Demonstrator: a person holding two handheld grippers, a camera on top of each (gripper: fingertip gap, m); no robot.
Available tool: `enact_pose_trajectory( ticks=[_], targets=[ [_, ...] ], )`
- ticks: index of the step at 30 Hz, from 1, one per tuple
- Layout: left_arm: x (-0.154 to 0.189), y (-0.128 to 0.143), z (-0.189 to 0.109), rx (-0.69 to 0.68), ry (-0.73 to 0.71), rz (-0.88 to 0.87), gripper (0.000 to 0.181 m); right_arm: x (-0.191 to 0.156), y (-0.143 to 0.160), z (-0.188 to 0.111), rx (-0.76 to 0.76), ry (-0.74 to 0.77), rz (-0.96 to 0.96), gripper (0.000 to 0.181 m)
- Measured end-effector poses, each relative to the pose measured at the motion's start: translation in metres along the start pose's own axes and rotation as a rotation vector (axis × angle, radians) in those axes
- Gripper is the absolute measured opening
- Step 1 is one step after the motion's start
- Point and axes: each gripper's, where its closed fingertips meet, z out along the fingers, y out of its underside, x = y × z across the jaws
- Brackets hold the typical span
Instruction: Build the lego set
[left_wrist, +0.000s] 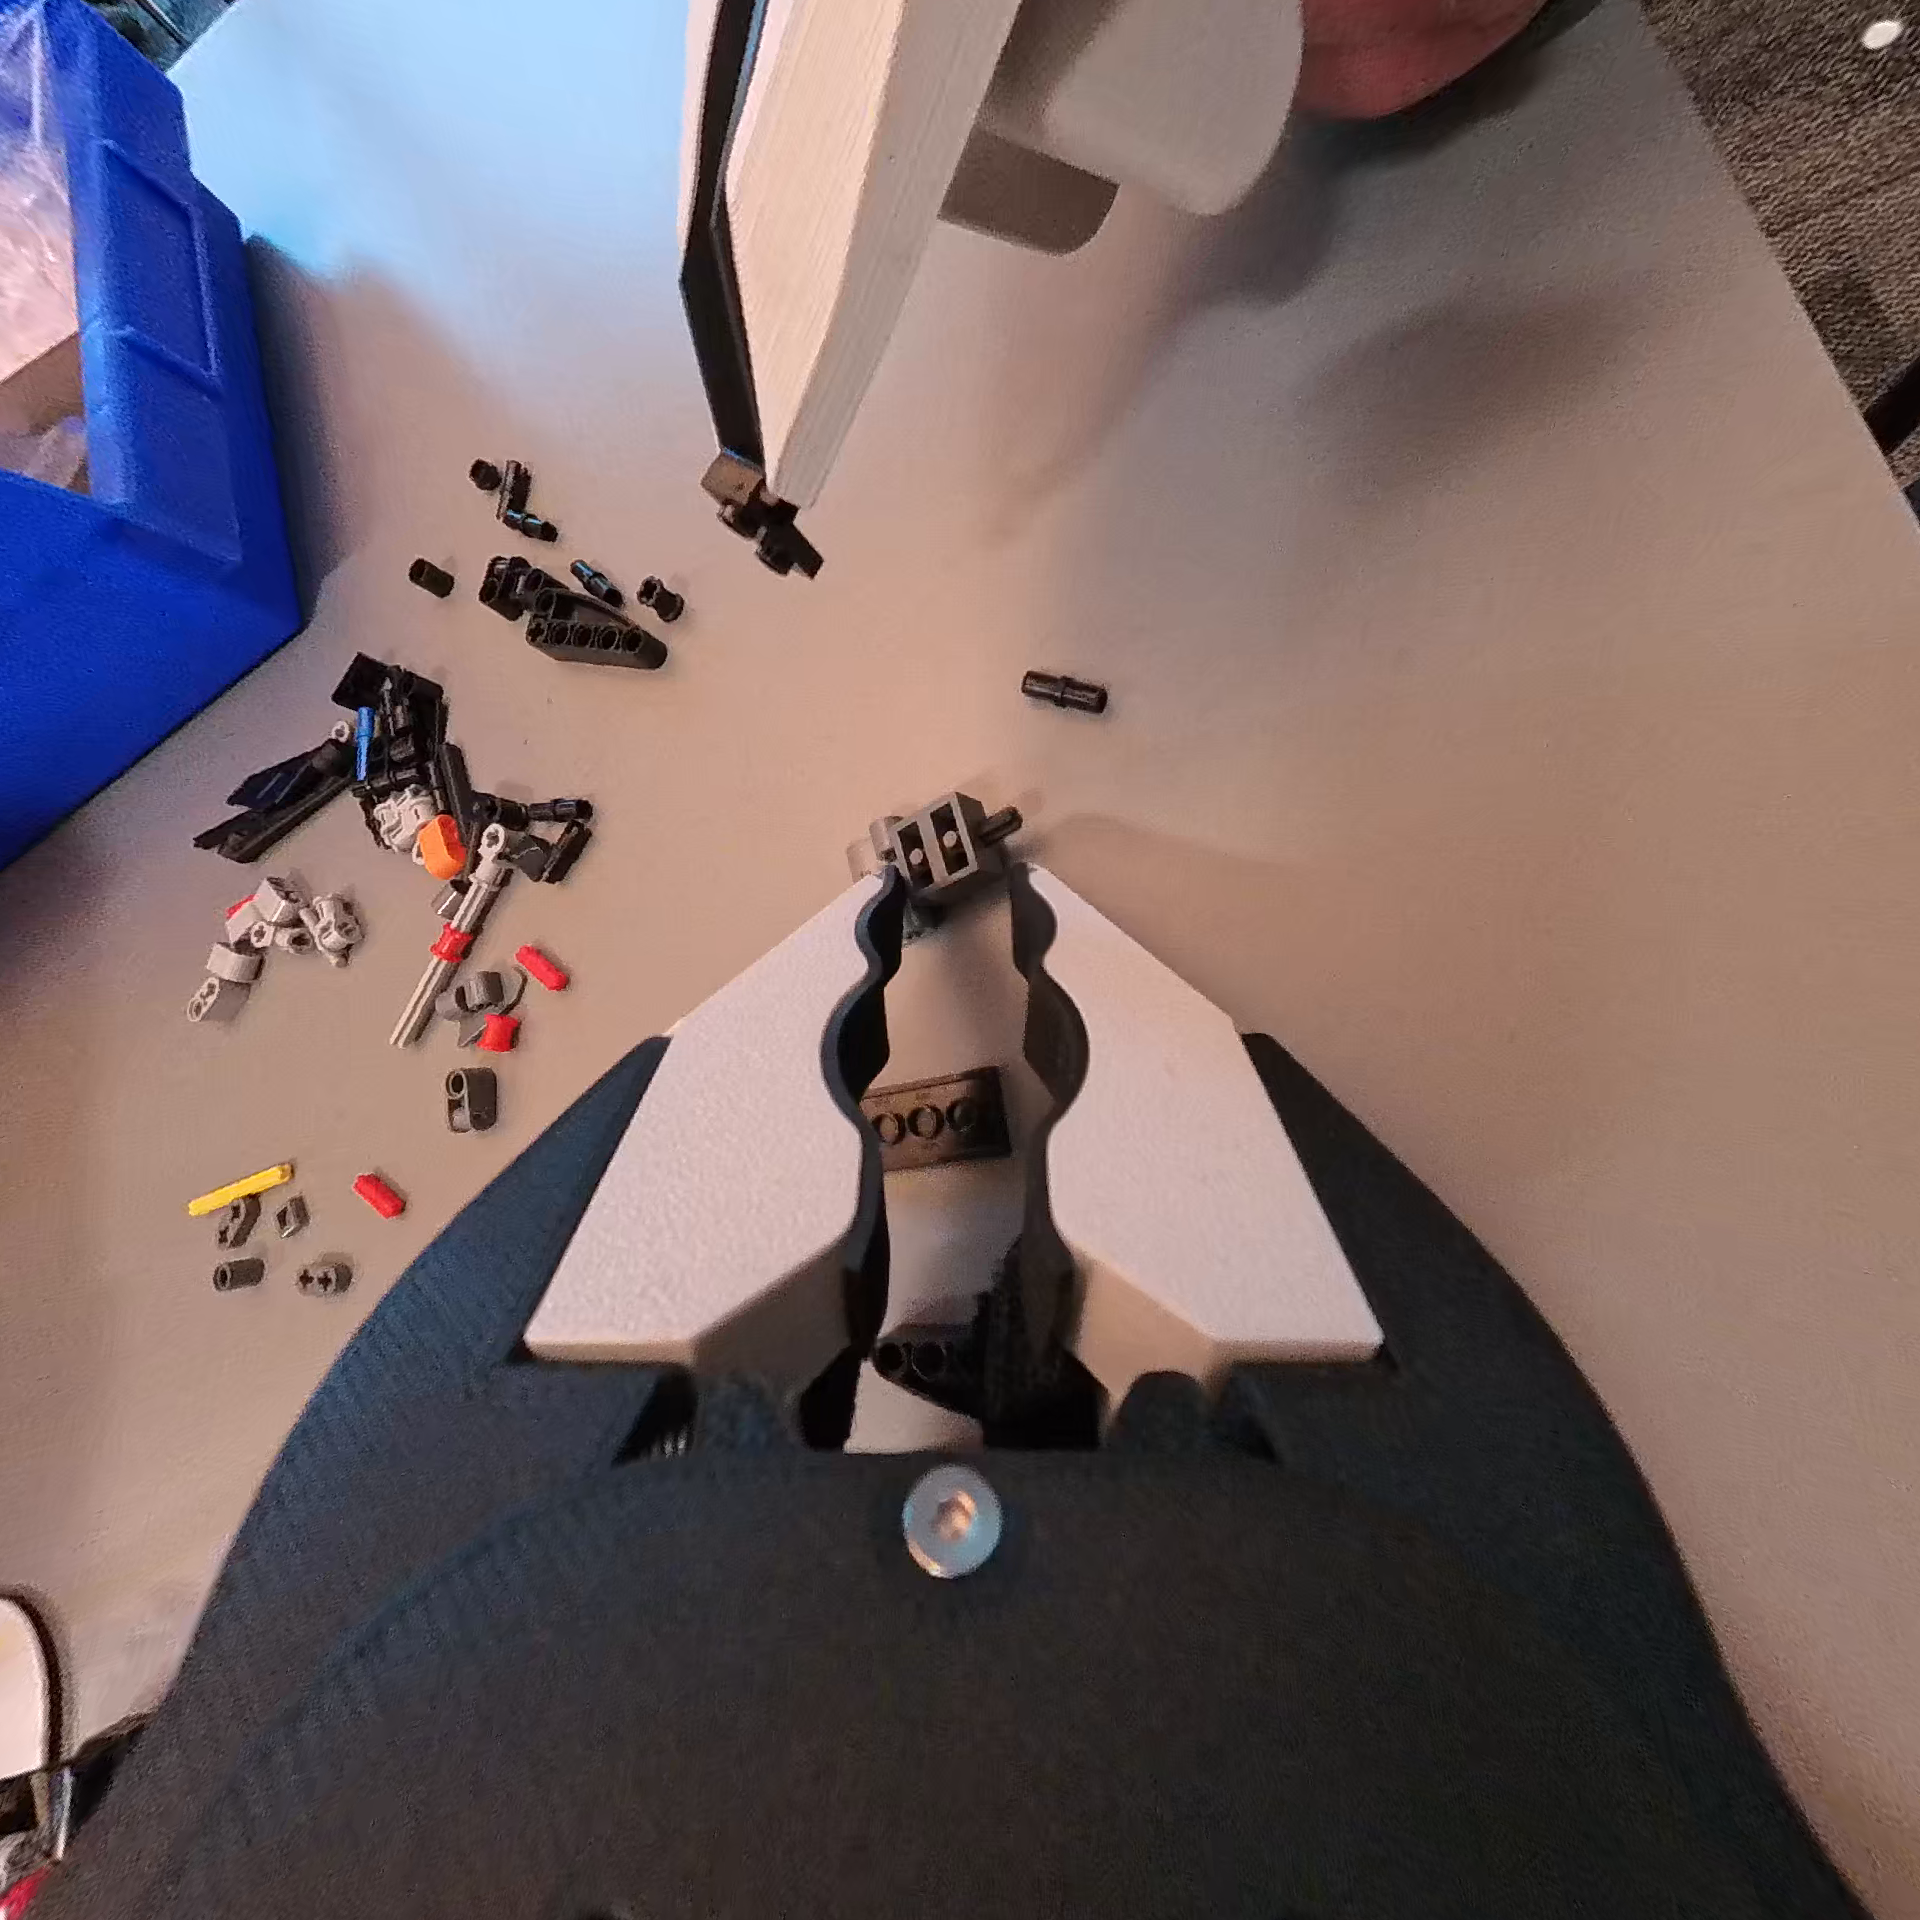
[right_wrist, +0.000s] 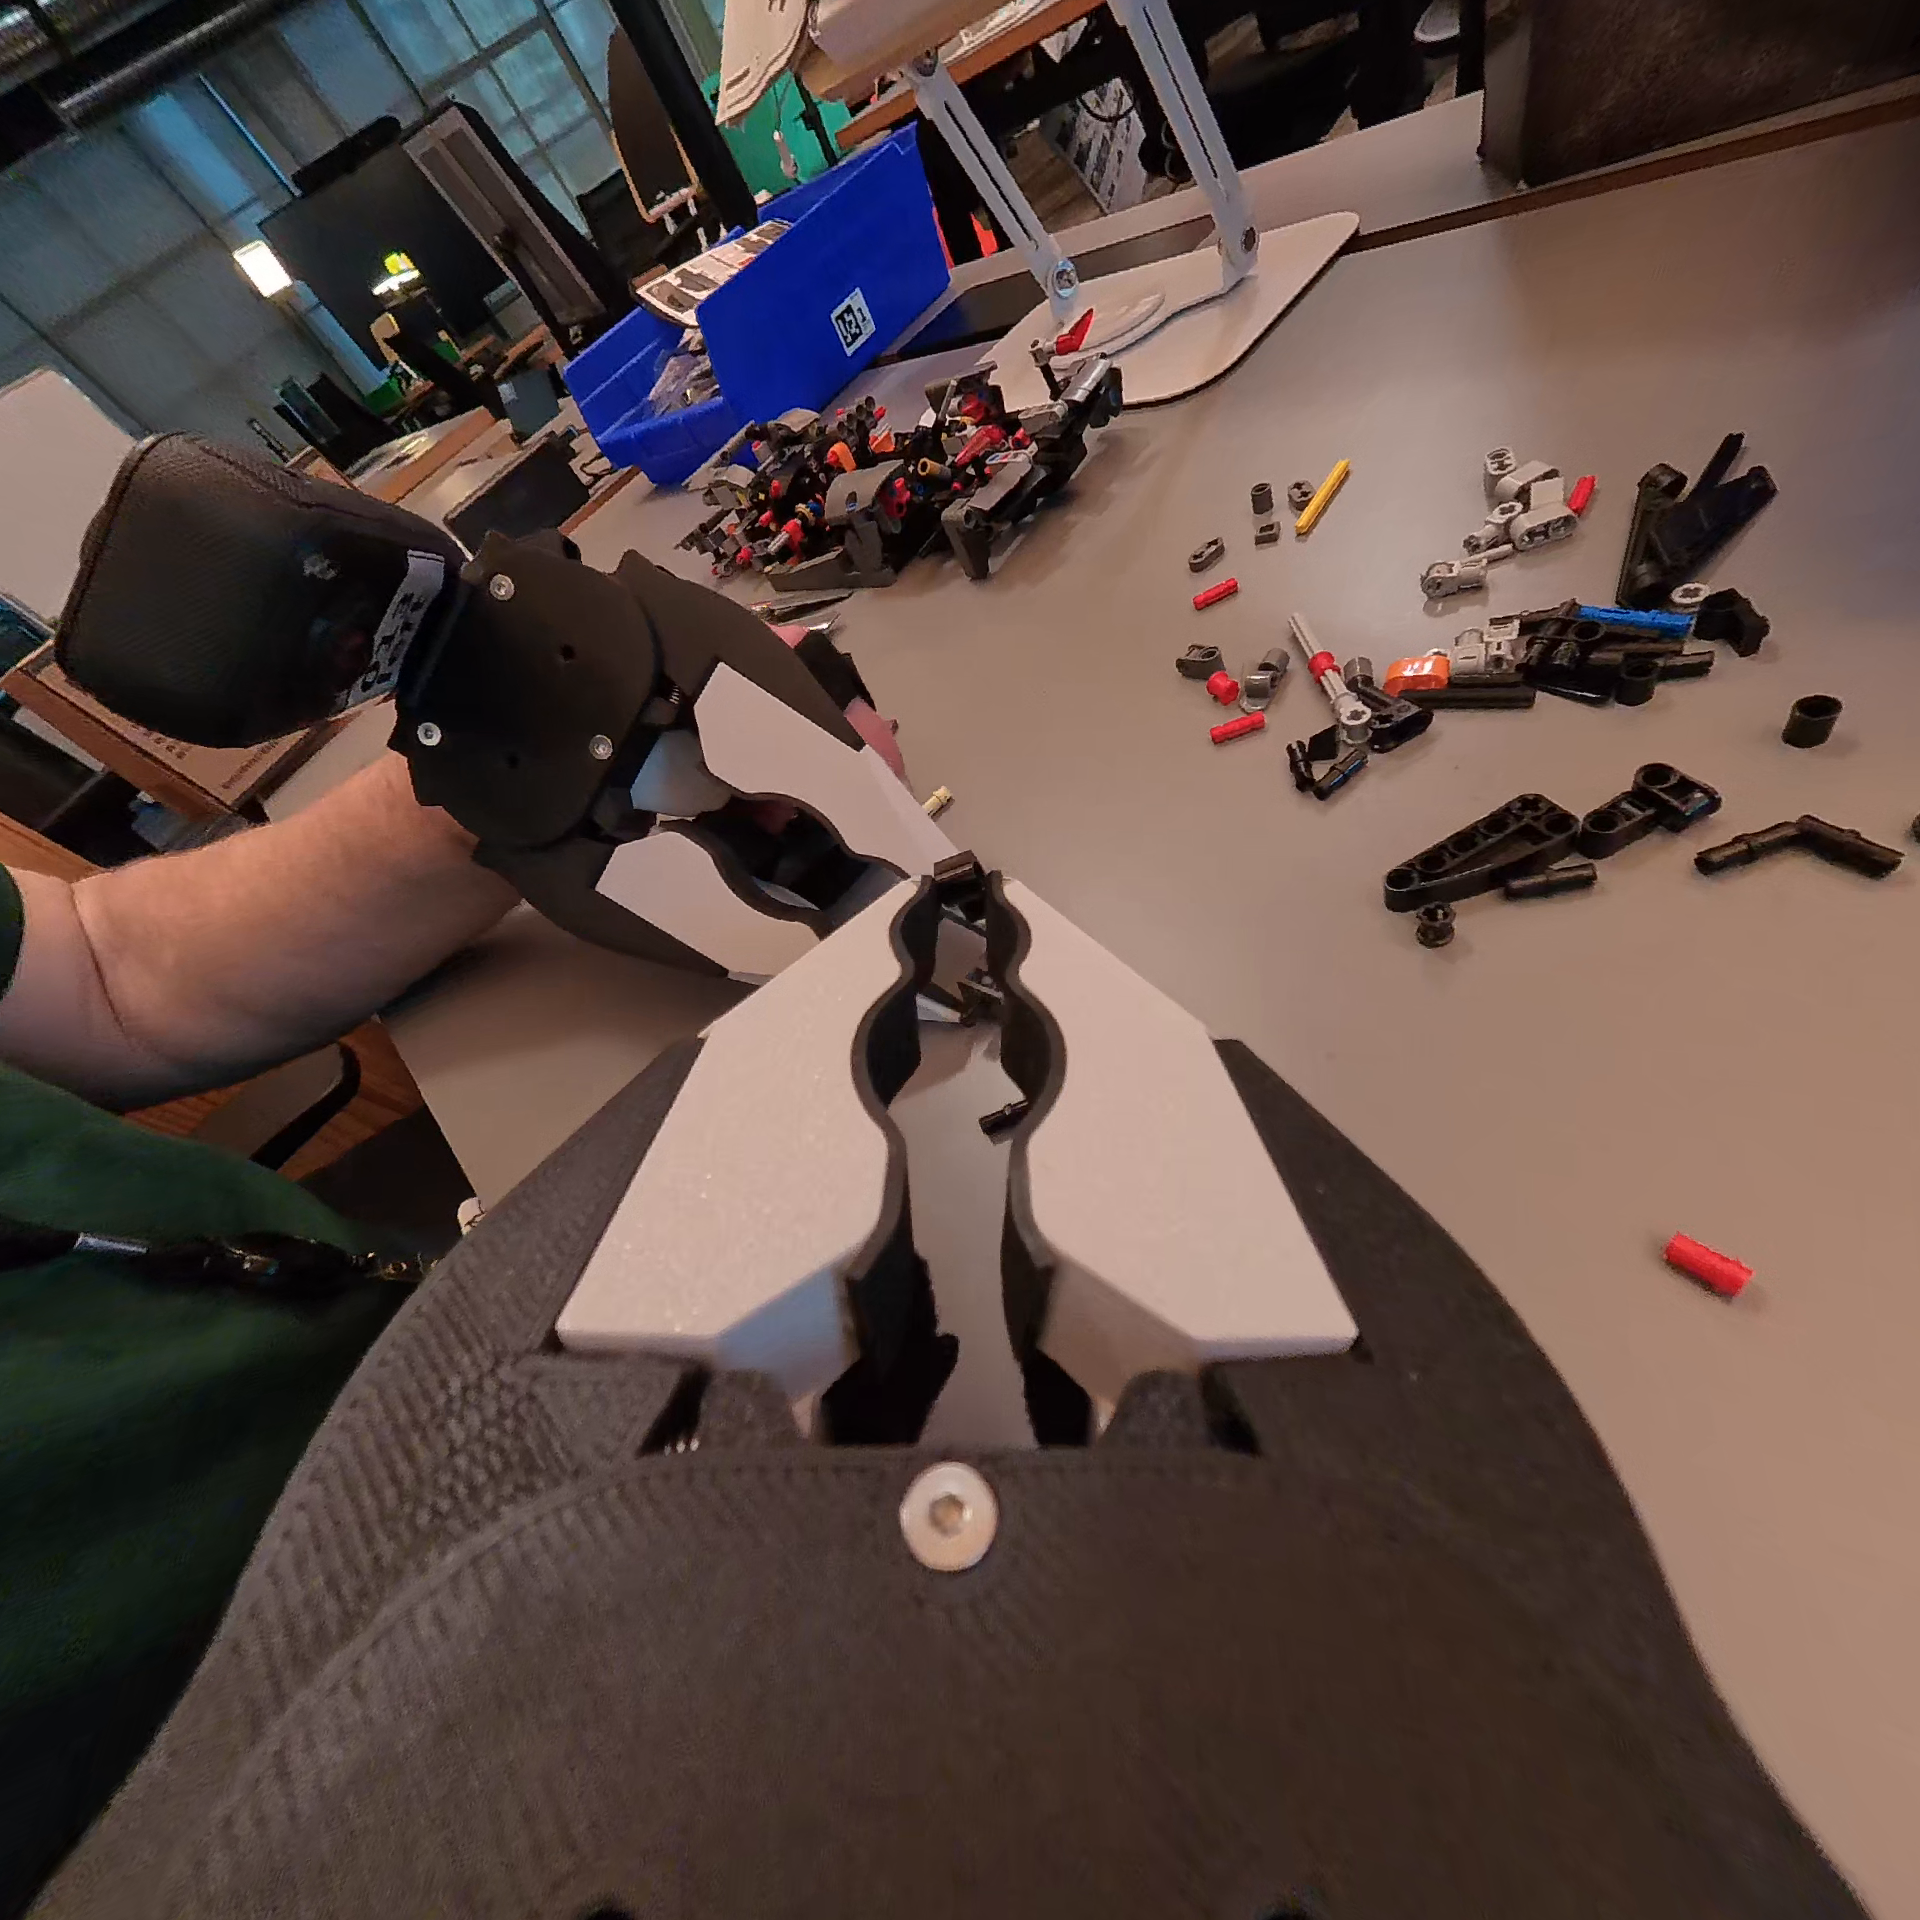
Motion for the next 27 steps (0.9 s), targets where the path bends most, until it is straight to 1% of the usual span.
enact_pose_trajectory(
  ticks=[7, 15, 18, 22, 25, 27],
  targets=[
    [0.001, 0.003, -0.004, 0.000, 0.026, -0.024, 0.021, 0.001, 0.000, 0.001, -0.007, 0.009, 0.000, 0.007],
    [0.016, 0.003, -0.013, -0.010, 0.101, -0.068, 0.024, 0.000, 0.000, 0.001, -0.026, 0.019, 0.002, 0.006],
    [0.014, 0.004, -0.019, 0.006, 0.100, -0.096, 0.025, -0.004, 0.004, 0.003, -0.061, 0.021, -0.007, 0.006],
    [0.018, 0.012, -0.020, -0.013, 0.134, -0.106, 0.028, -0.009, 0.014, 0.007, -0.125, 0.028, -0.017, 0.007],
    [0.019, 0.012, -0.019, -0.019, 0.128, -0.090, 0.026, -0.012, 0.021, 0.010, -0.174, 0.035, -0.022, 0.007],
    [0.017, 0.007, -0.022, 0.011, 0.117, -0.084, 0.023, -0.011, 0.028, 0.011, -0.215, 0.047, -0.027, 0.007]
  ],
)
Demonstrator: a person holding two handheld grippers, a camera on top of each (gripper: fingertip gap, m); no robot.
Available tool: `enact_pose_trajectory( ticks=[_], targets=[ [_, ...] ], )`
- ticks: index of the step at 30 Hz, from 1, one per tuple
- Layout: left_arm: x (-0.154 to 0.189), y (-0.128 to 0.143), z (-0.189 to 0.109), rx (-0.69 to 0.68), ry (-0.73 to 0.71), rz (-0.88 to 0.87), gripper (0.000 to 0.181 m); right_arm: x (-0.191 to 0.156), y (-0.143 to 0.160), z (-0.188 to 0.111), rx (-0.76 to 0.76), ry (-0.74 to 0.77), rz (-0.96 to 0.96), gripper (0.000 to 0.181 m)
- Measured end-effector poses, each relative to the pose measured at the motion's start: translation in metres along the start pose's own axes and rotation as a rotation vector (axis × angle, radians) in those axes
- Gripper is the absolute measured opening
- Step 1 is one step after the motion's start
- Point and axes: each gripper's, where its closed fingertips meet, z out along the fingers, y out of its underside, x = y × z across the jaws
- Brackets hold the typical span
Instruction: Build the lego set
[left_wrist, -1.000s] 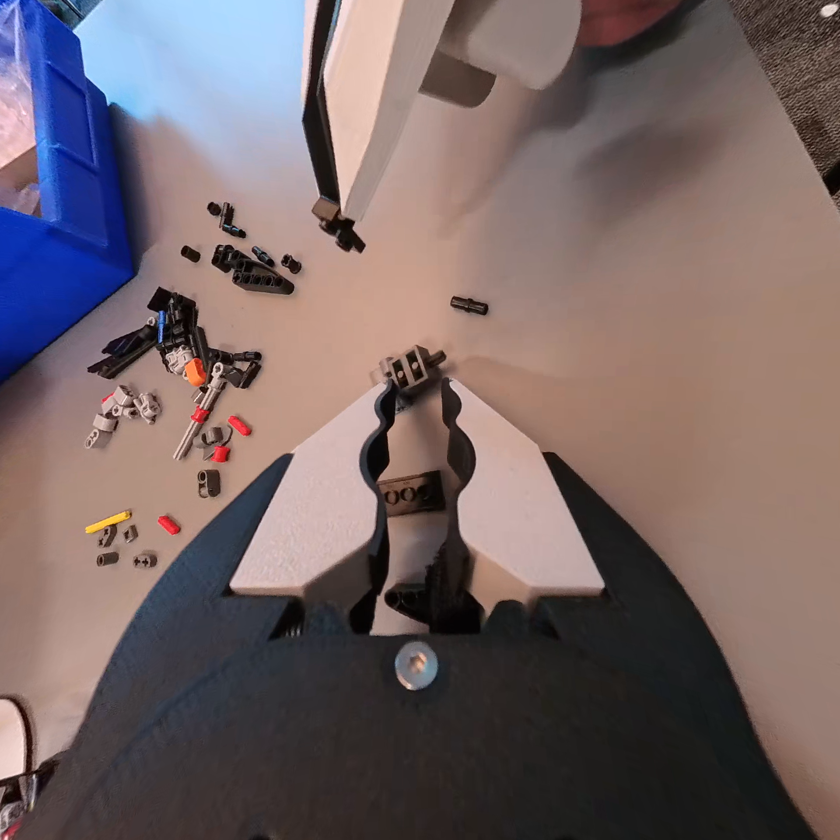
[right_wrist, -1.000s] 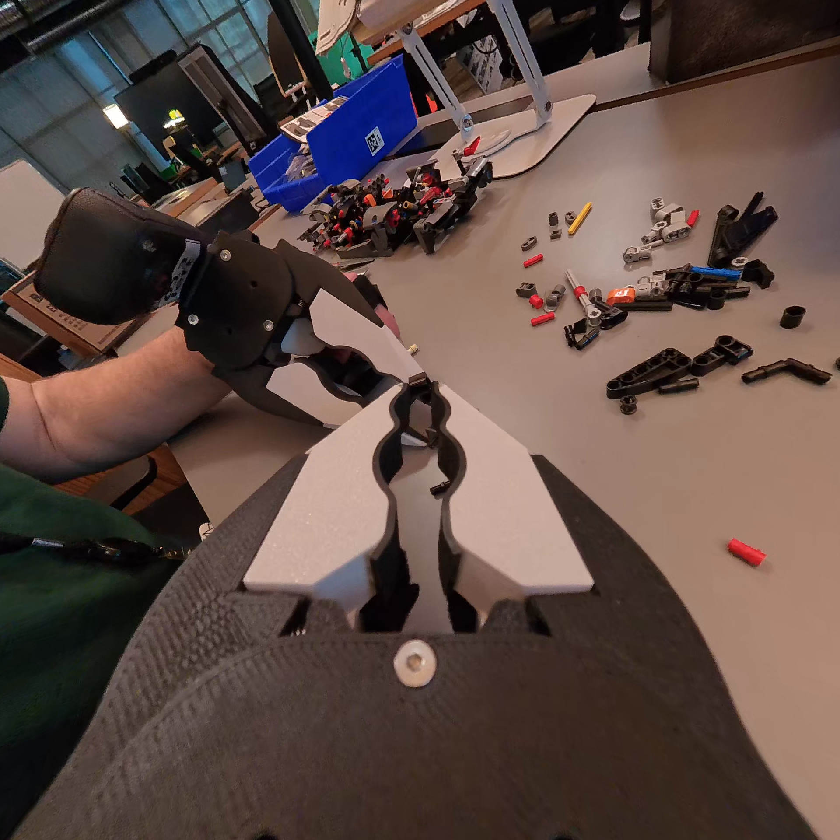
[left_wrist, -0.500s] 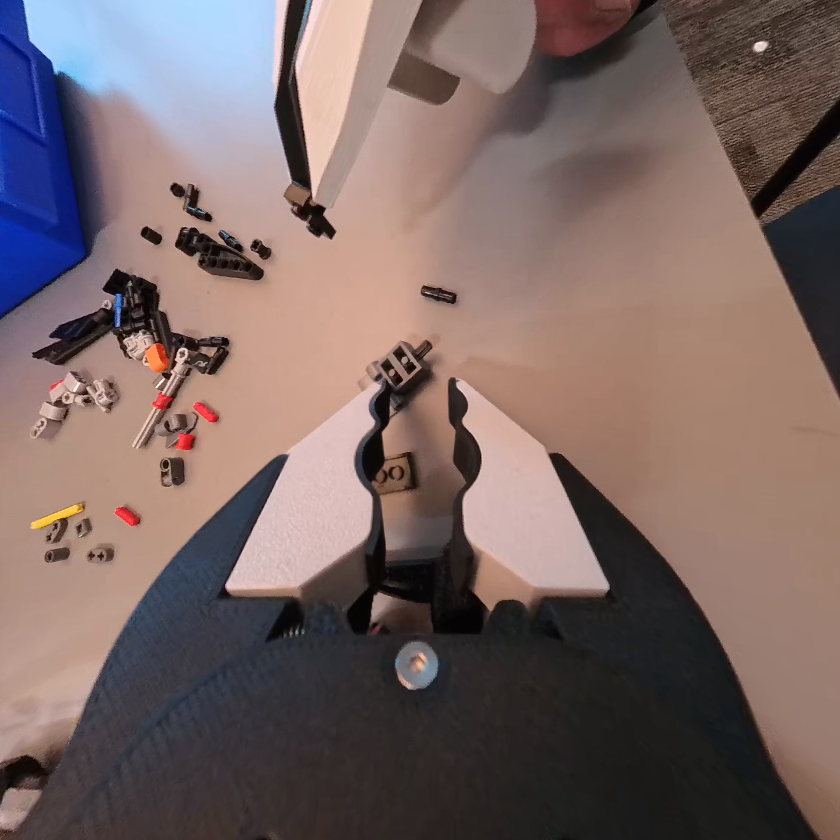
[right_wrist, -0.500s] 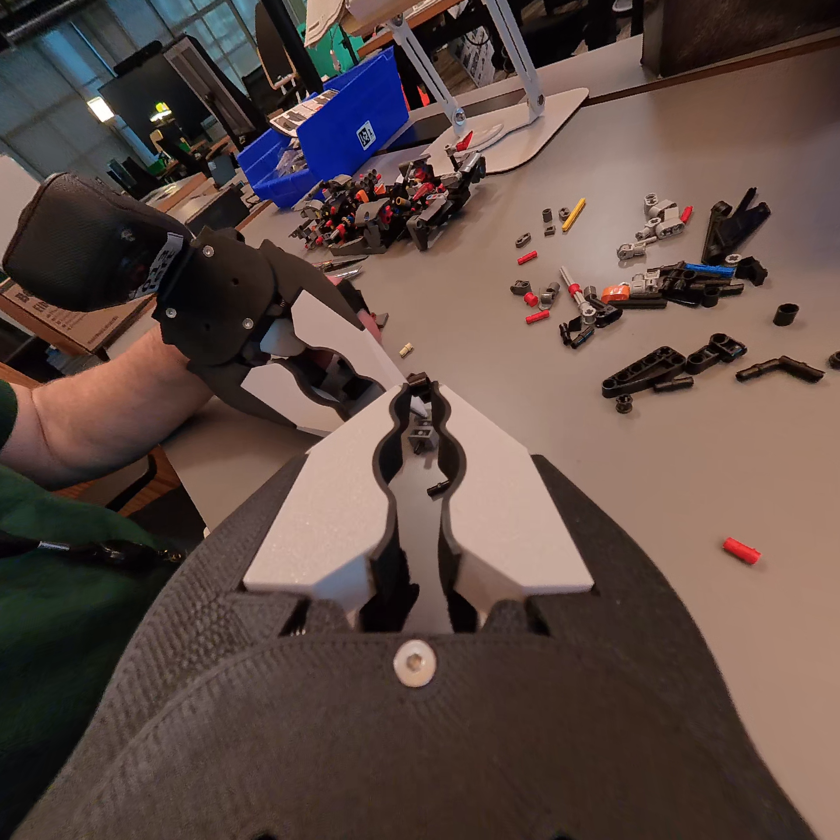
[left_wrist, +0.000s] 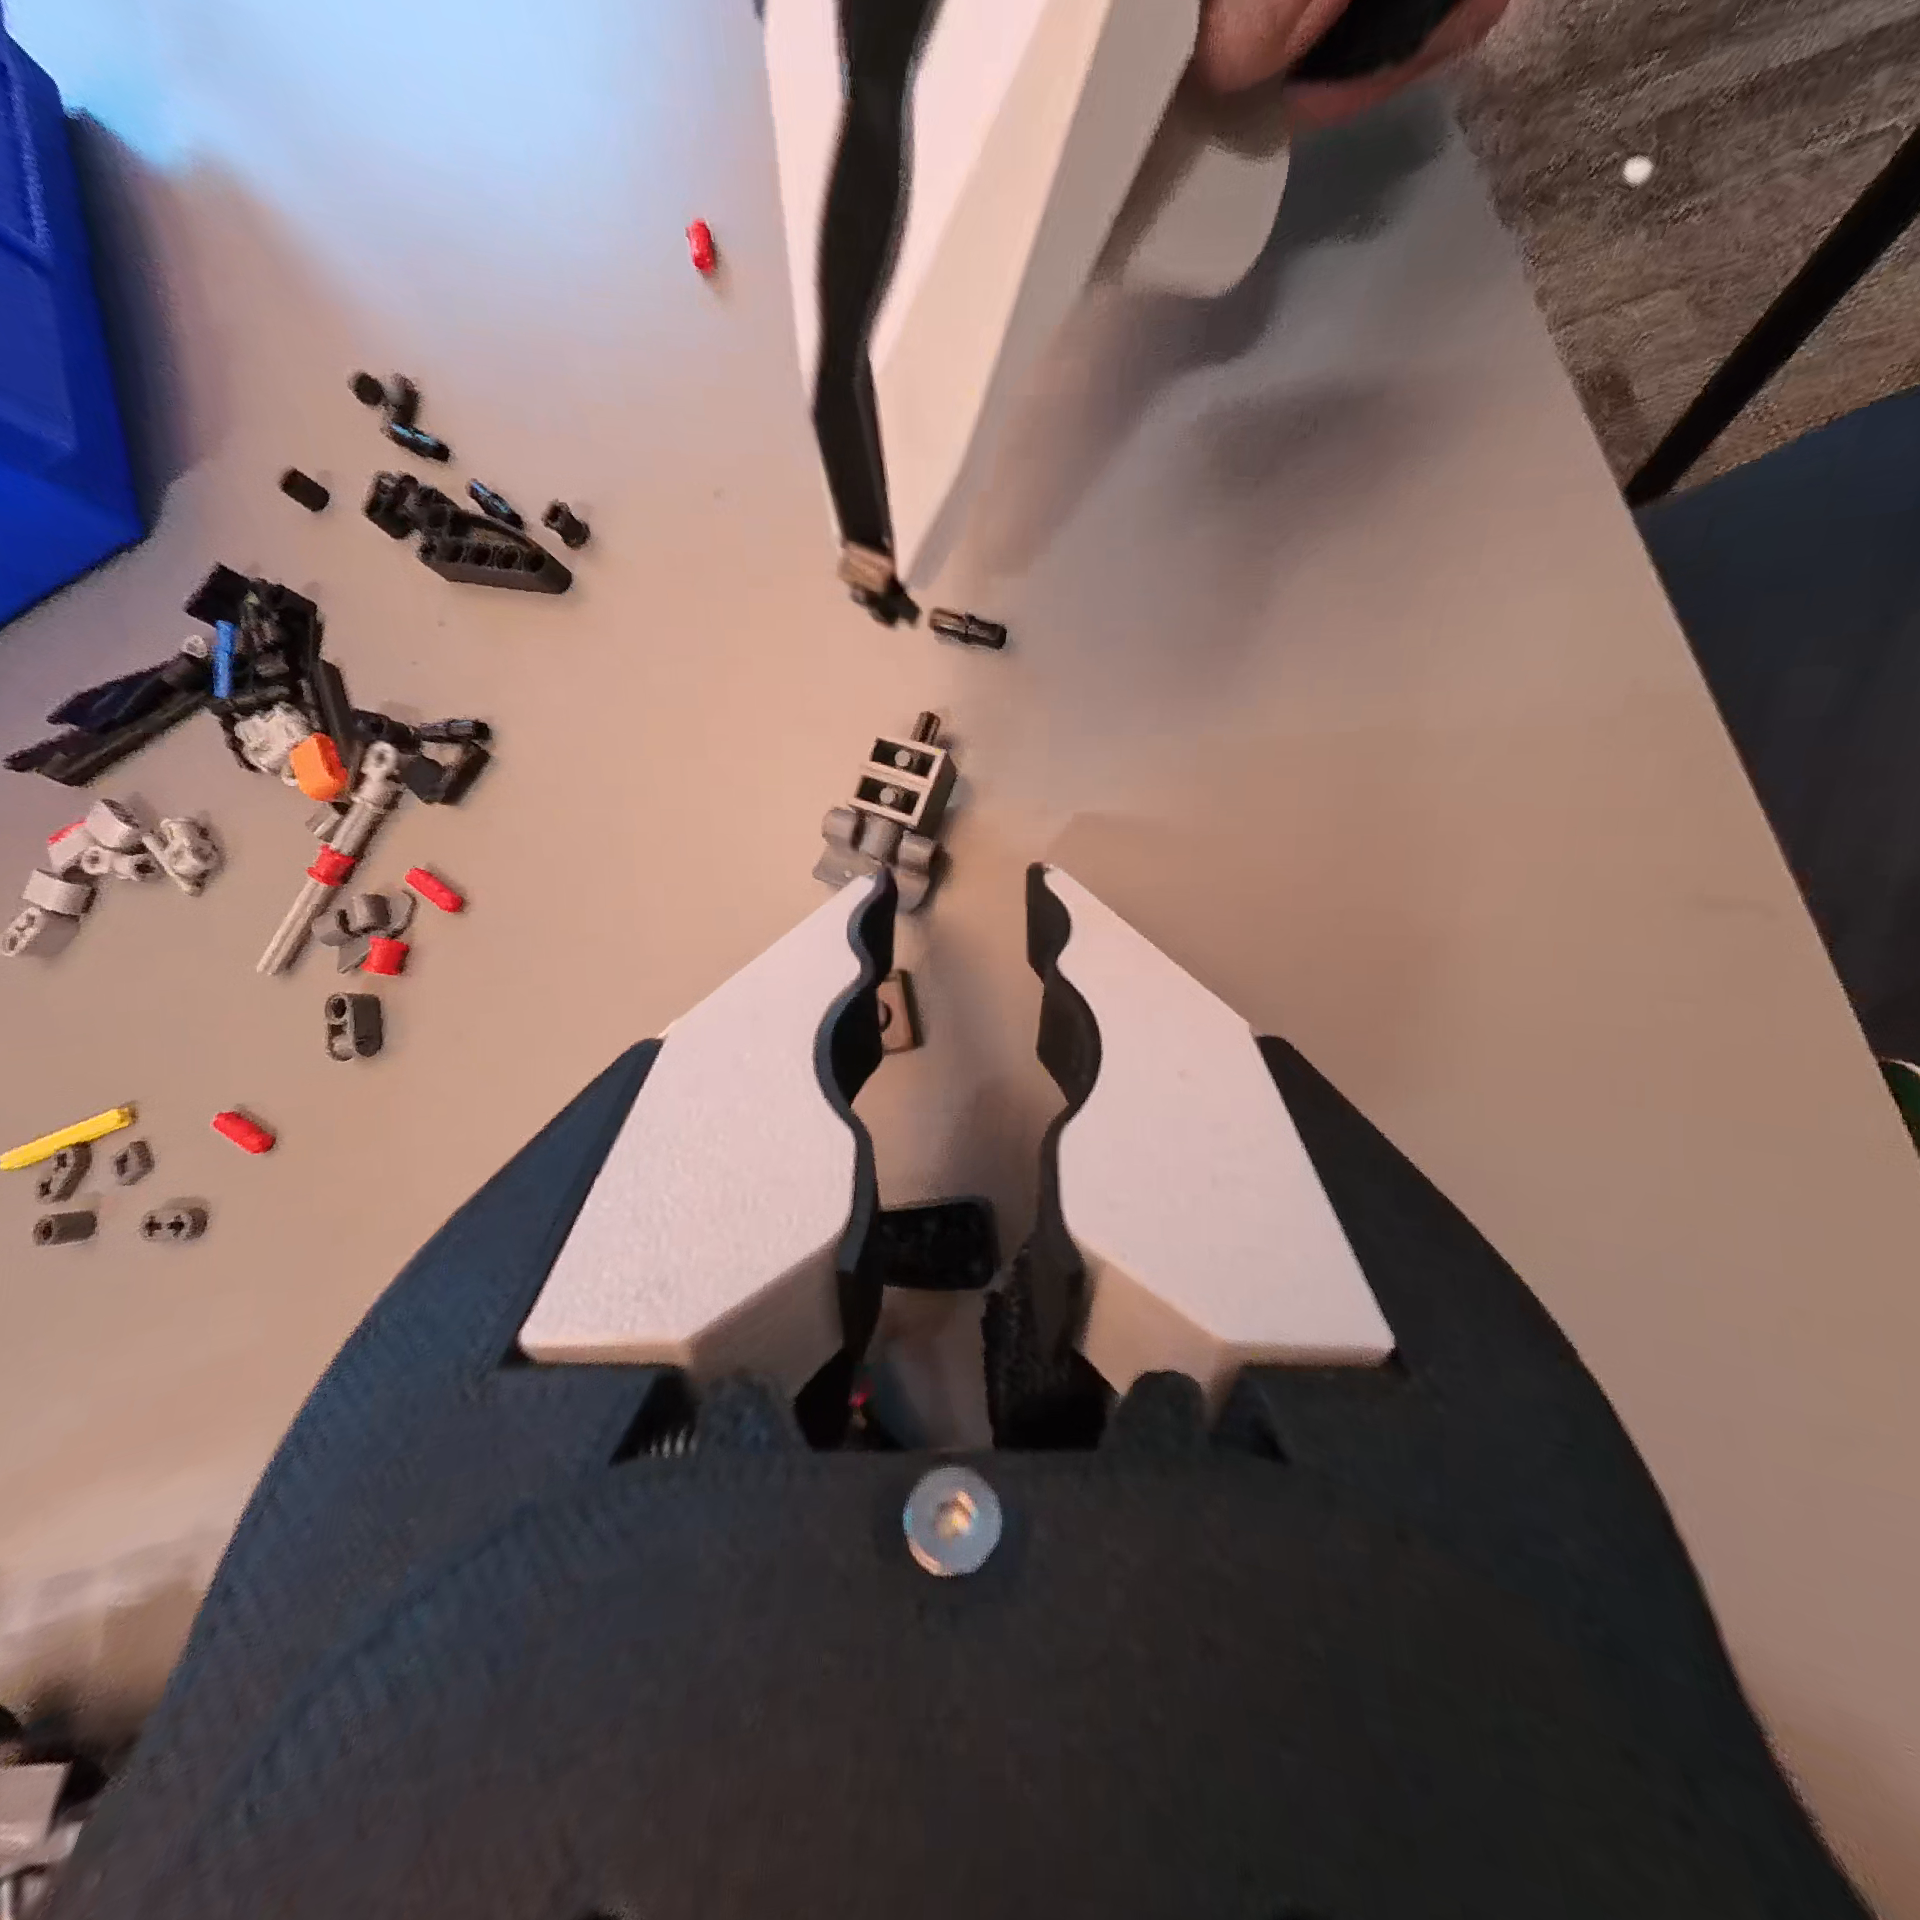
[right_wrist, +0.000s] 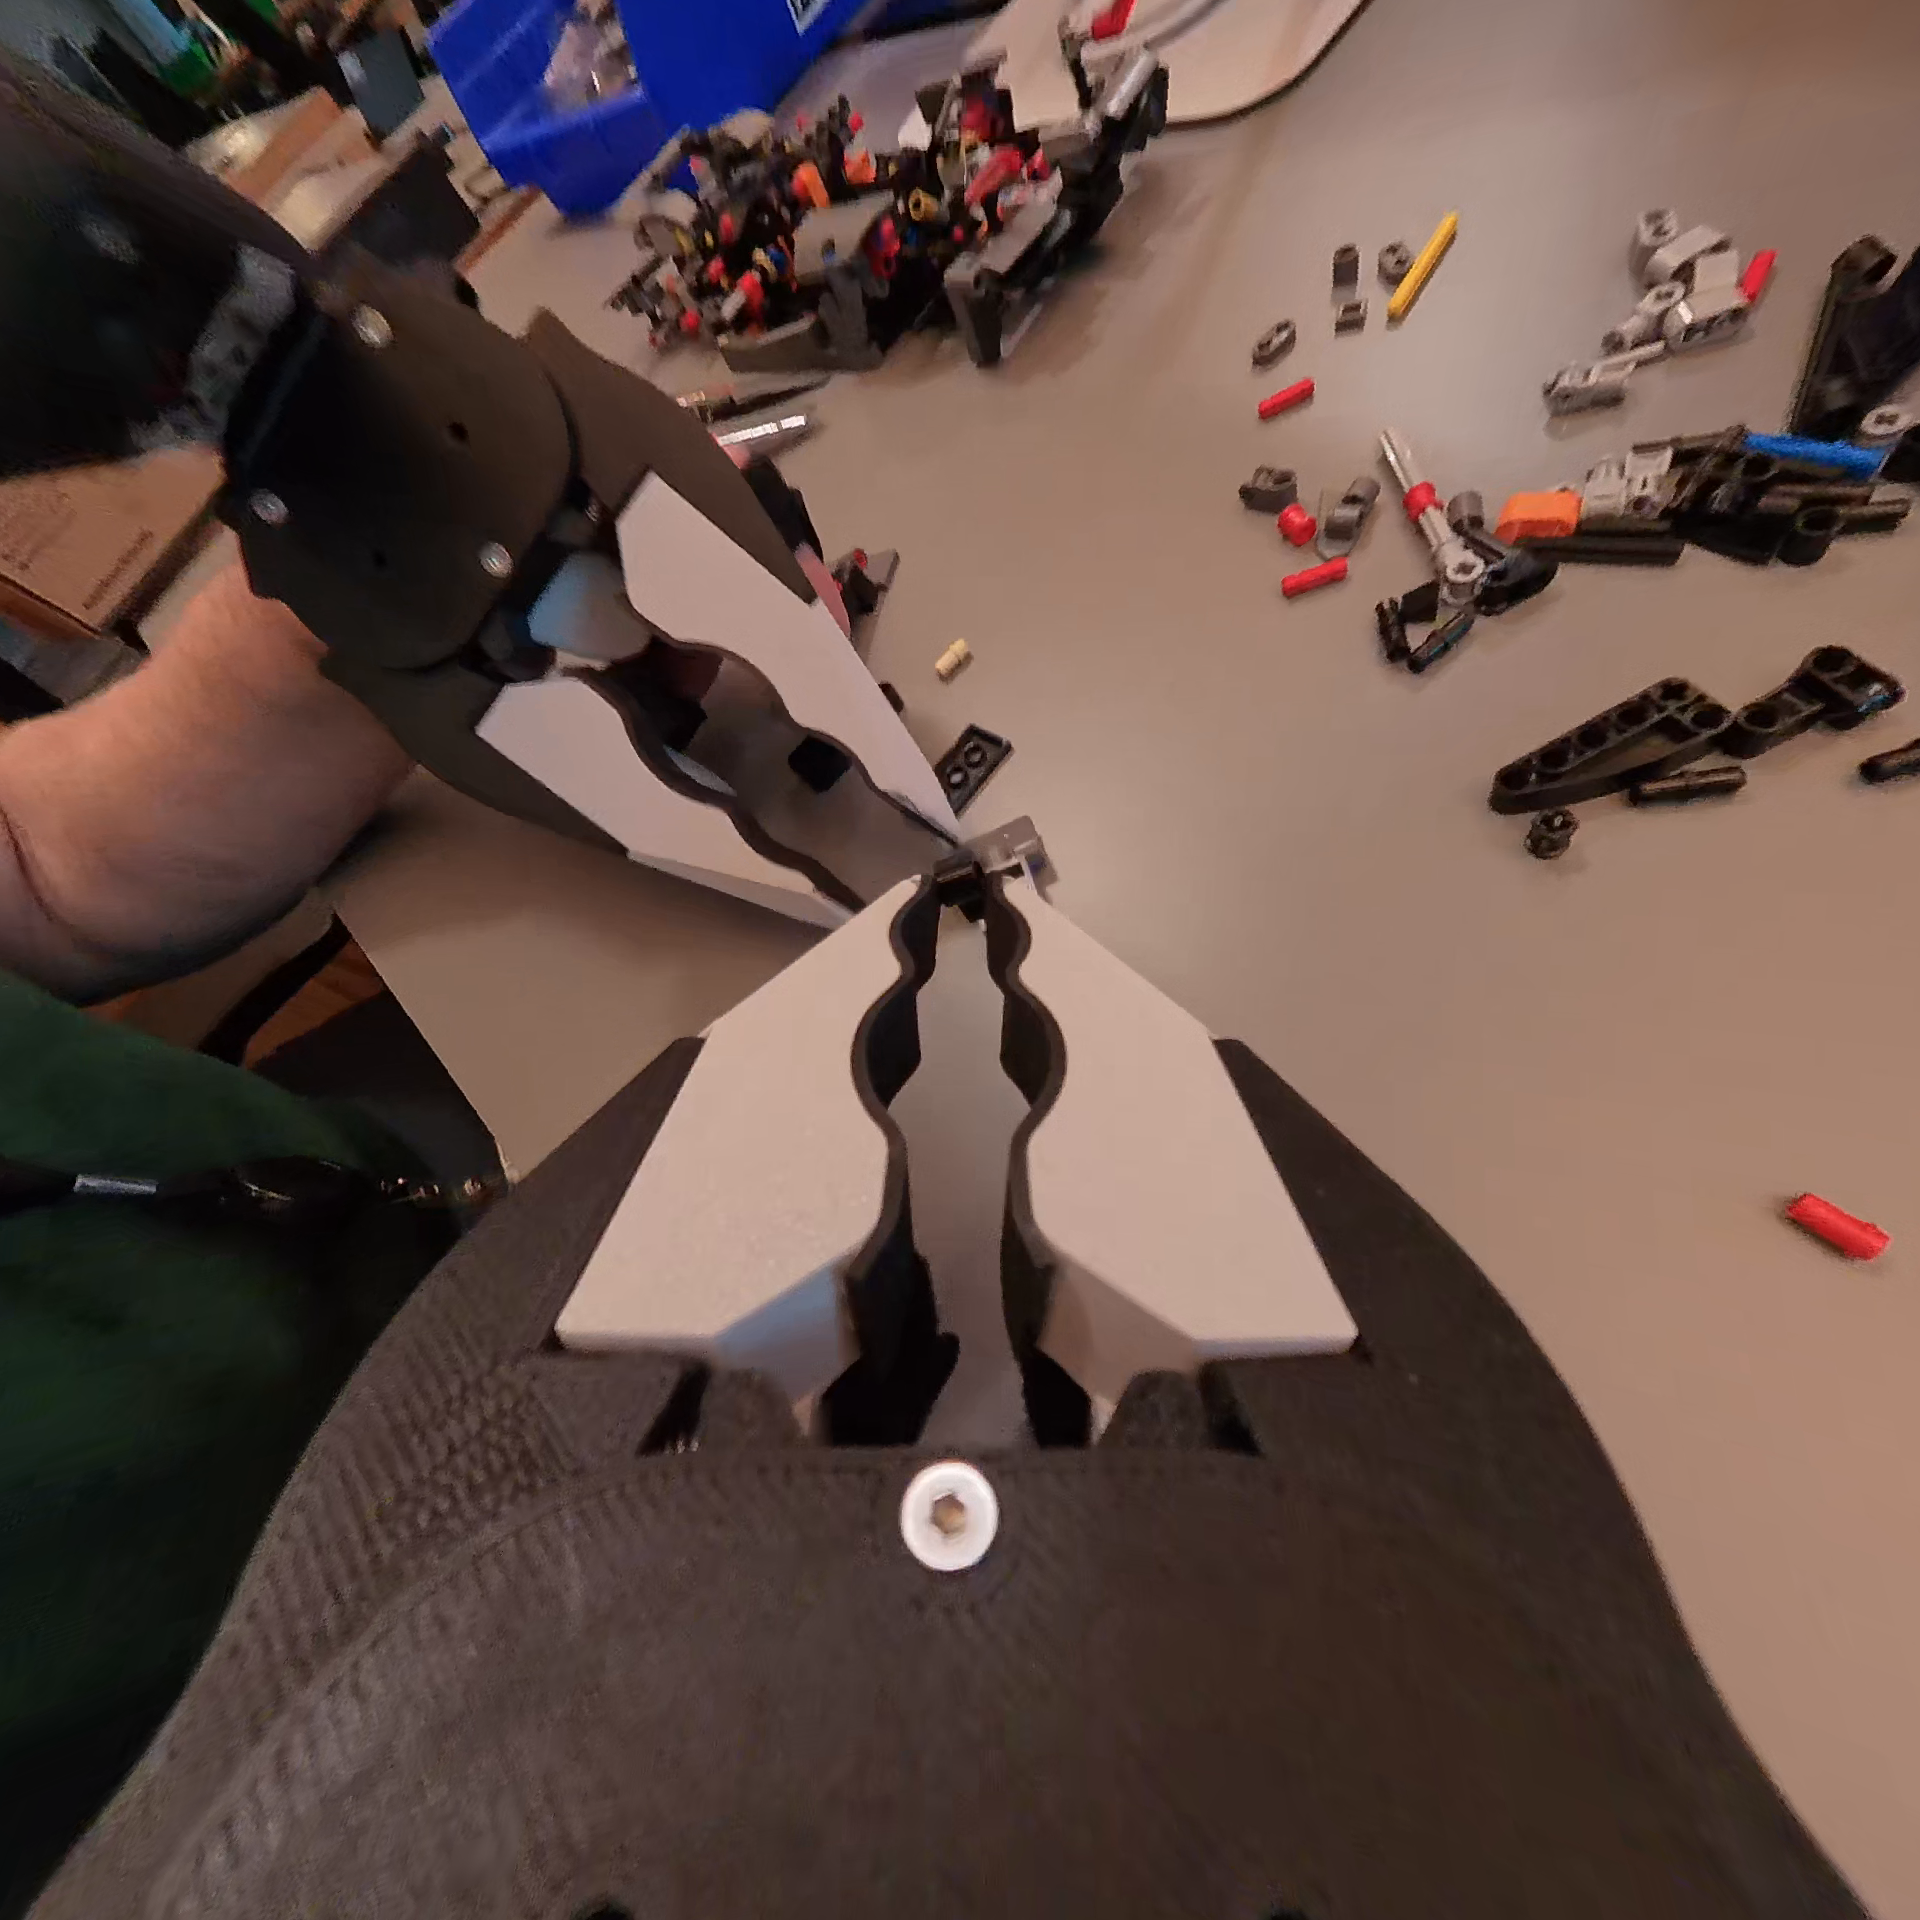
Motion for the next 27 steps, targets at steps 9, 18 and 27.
enact_pose_trajectory(
  ticks=[9, 18, 27],
  targets=[
    [-0.013, -0.002, 0.000, 0.056, -0.039, -0.032, 0.028, 0.006, 0.008, 0.013, -0.187, 0.036, -0.103, 0.007],
    [-0.014, 0.001, 0.011, 0.020, -0.039, -0.009, 0.022, 0.013, 0.016, 0.025, -0.469, 0.059, -0.212, 0.007],
    [-0.011, 0.000, 0.012, 0.041, -0.022, -0.027, 0.017, 0.011, 0.014, 0.033, -0.514, 0.070, -0.219, 0.007]
  ],
)
